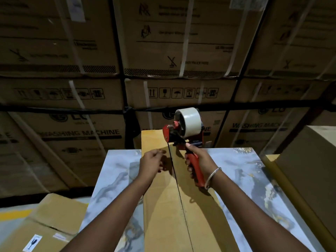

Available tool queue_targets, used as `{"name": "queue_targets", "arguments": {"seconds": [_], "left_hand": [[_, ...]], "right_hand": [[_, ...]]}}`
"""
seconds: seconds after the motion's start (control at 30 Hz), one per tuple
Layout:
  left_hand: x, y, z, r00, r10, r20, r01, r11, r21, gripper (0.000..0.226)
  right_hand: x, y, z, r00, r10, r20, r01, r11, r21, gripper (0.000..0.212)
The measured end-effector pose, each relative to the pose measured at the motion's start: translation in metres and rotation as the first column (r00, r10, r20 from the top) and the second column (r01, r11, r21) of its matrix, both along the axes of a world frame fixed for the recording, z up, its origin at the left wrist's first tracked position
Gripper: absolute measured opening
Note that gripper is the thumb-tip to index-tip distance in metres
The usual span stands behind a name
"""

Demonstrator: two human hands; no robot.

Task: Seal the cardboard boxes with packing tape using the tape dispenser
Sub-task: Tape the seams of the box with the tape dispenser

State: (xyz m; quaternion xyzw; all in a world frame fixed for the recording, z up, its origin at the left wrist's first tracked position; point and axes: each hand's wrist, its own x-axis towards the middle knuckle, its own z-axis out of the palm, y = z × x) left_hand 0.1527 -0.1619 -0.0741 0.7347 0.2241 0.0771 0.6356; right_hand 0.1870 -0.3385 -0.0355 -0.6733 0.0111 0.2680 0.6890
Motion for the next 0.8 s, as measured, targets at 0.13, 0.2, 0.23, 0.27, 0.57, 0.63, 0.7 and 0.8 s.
{"name": "queue_targets", "arguments": {"seconds": [0.13, 0.2, 0.23, 0.27, 0.57, 0.63, 0.7, 0.8], "left_hand": [[0.024, 0.009, 0.016, 0.986, 0.041, -0.161, -0.125, 0.821, -0.557, 0.040], [0.030, 0.014, 0.019, 0.982, -0.013, -0.190, -0.121, 0.730, -0.673, 0.054], [0.033, 0.019, 0.019, 0.979, -0.030, -0.202, -0.126, 0.688, -0.714, 0.058], [0.037, 0.024, 0.018, 0.977, -0.038, -0.210, -0.136, 0.652, -0.746, 0.060], [0.051, 0.038, 0.029, 0.985, -0.029, -0.170, -0.132, 0.509, -0.850, 0.034], [0.053, 0.038, 0.028, 0.983, -0.035, -0.181, -0.138, 0.508, -0.850, 0.036], [0.056, 0.038, 0.027, 0.978, -0.074, -0.197, -0.131, 0.520, -0.844, 0.041], [0.063, 0.041, 0.025, 0.969, -0.106, -0.225, -0.130, 0.555, -0.822, 0.053]], "right_hand": [[0.000, 0.012, 0.001, 0.995, 0.074, -0.062, -0.072, 0.997, 0.031, 0.049], [0.002, 0.016, 0.003, 0.990, 0.101, -0.100, -0.095, 0.993, 0.063, 0.047], [0.003, 0.017, 0.005, 0.986, 0.113, -0.119, -0.103, 0.991, 0.085, 0.046], [0.005, 0.017, 0.005, 0.983, 0.124, -0.136, -0.109, 0.988, 0.109, 0.045], [0.015, 0.018, 0.001, 0.967, 0.166, -0.193, -0.130, 0.974, 0.186, 0.046], [0.015, 0.018, 0.000, 0.965, 0.167, -0.200, -0.128, 0.972, 0.198, 0.046], [0.016, 0.018, -0.003, 0.966, 0.157, -0.204, -0.115, 0.972, 0.203, 0.047], [0.017, 0.015, -0.005, 0.967, 0.142, -0.212, -0.100, 0.975, 0.197, 0.049]]}}
